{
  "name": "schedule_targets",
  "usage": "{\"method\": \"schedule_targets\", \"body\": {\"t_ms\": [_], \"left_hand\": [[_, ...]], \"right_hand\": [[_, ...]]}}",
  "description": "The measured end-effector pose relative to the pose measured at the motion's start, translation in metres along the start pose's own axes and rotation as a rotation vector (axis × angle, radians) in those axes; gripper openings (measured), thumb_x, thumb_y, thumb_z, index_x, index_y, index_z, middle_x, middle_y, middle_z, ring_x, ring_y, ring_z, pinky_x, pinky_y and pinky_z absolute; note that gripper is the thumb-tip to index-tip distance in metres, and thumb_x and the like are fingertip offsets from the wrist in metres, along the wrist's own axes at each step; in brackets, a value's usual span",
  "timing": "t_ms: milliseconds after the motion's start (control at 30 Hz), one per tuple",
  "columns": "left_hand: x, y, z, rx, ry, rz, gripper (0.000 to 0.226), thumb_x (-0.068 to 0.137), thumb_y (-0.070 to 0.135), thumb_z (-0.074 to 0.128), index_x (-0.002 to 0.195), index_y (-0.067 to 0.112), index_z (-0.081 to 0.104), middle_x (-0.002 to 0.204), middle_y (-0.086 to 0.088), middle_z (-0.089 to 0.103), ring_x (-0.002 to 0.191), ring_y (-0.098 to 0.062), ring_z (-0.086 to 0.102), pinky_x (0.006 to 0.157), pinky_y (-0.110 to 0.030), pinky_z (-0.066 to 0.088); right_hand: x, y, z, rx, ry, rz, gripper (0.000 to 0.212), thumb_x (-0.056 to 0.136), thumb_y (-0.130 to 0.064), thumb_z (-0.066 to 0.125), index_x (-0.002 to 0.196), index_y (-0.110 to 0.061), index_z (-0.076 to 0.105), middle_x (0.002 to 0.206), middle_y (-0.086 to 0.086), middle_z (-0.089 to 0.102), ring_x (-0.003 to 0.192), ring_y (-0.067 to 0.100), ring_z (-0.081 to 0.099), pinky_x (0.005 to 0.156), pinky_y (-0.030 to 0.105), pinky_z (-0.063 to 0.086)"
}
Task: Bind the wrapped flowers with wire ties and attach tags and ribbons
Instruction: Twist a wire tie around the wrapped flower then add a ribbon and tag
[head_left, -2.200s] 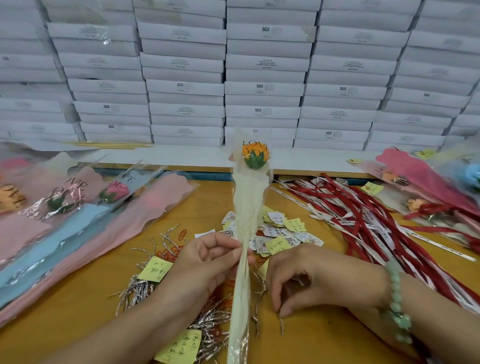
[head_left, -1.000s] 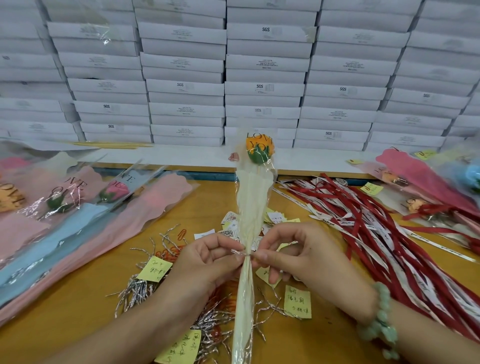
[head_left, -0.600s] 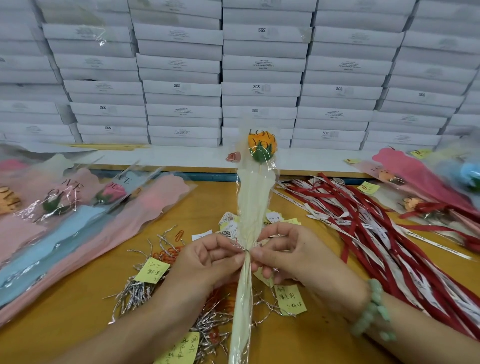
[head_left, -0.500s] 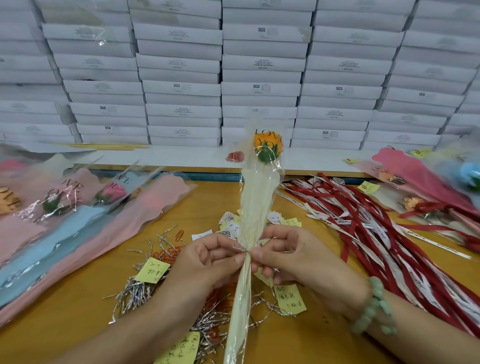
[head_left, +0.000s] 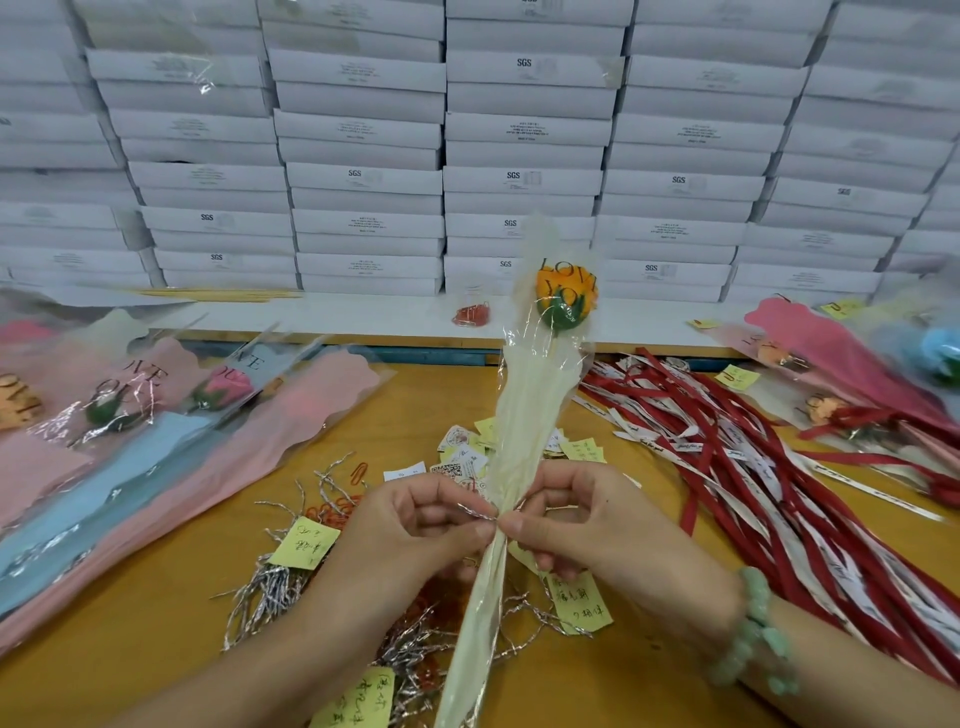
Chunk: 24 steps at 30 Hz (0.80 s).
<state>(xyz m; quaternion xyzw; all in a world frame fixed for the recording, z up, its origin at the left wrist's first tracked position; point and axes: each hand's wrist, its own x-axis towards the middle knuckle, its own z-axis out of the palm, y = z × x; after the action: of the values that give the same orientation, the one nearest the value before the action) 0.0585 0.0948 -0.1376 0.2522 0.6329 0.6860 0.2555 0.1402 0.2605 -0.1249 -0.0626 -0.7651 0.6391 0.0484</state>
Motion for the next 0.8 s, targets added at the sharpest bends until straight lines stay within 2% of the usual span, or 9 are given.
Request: {"method": "schedule_targets", "body": {"t_ms": [133, 300, 400, 433, 500, 667, 800], "left_hand": [[-0.001, 0.004, -0.001, 0.010, -0.029, -0.022, 0.019, 0.067, 0.013, 0.078, 0.085, 0.011, 0.077, 0.086, -0.016, 0.075, 0.074, -0.022, 0.072, 0.066, -0.022, 0.058], [-0.001, 0.003, 0.000, -0.024, 0.013, -0.039, 0.016, 0.068, 0.017, 0.076, 0.083, 0.010, 0.079, 0.083, -0.018, 0.075, 0.069, -0.017, 0.071, 0.062, -0.019, 0.057], [0.000, 0.001, 0.000, -0.047, 0.018, -0.039, 0.016, 0.069, 0.018, 0.075, 0.083, 0.010, 0.079, 0.084, -0.020, 0.074, 0.072, -0.020, 0.072, 0.065, -0.020, 0.058], [0.001, 0.001, 0.000, -0.056, 0.018, -0.033, 0.019, 0.068, 0.020, 0.076, 0.083, 0.010, 0.079, 0.085, -0.020, 0.074, 0.073, -0.020, 0.072, 0.066, -0.021, 0.058], [0.002, 0.002, 0.001, -0.077, 0.017, -0.026, 0.025, 0.064, 0.024, 0.077, 0.084, 0.008, 0.078, 0.084, -0.021, 0.074, 0.073, -0.021, 0.071, 0.067, -0.022, 0.059], [0.003, 0.004, -0.003, -0.090, 0.030, -0.045, 0.021, 0.064, 0.021, 0.076, 0.081, 0.009, 0.078, 0.084, -0.022, 0.074, 0.071, -0.020, 0.071, 0.063, -0.020, 0.057], [0.002, 0.003, -0.002, -0.099, 0.028, -0.073, 0.019, 0.065, 0.016, 0.076, 0.081, 0.007, 0.078, 0.087, -0.023, 0.074, 0.072, -0.021, 0.072, 0.061, -0.020, 0.057]], "right_hand": [[0.001, 0.000, -0.003, -0.019, 0.015, -0.005, 0.023, 0.085, -0.013, 0.073, 0.097, 0.005, 0.064, 0.065, -0.003, 0.060, 0.052, 0.006, 0.057, 0.044, 0.017, 0.041], [0.002, 0.003, -0.004, -0.014, 0.005, -0.029, 0.021, 0.084, -0.013, 0.074, 0.094, 0.004, 0.065, 0.065, -0.001, 0.061, 0.052, 0.006, 0.058, 0.044, 0.016, 0.041], [0.003, 0.002, -0.006, 0.003, -0.016, -0.074, 0.005, 0.082, -0.015, 0.075, 0.083, -0.015, 0.071, 0.064, -0.004, 0.062, 0.051, 0.006, 0.057, 0.044, 0.016, 0.040], [0.003, 0.002, -0.007, -0.004, -0.029, -0.100, 0.008, 0.080, -0.017, 0.076, 0.078, -0.024, 0.072, 0.064, -0.005, 0.063, 0.051, 0.005, 0.057, 0.044, 0.015, 0.040], [0.004, 0.000, -0.008, -0.006, -0.049, -0.125, 0.007, 0.076, -0.024, 0.076, 0.076, -0.030, 0.073, 0.066, -0.005, 0.065, 0.053, 0.005, 0.059, 0.046, 0.013, 0.042], [0.004, -0.001, -0.014, -0.041, -0.089, -0.136, 0.013, 0.074, -0.026, 0.072, 0.086, -0.028, 0.074, 0.075, -0.001, 0.070, 0.066, 0.007, 0.066, 0.056, 0.018, 0.051], [0.005, 0.001, -0.015, -0.043, -0.067, -0.138, 0.013, 0.079, -0.014, 0.072, 0.087, -0.024, 0.076, 0.079, 0.004, 0.073, 0.069, 0.006, 0.066, 0.057, 0.018, 0.052]]}}
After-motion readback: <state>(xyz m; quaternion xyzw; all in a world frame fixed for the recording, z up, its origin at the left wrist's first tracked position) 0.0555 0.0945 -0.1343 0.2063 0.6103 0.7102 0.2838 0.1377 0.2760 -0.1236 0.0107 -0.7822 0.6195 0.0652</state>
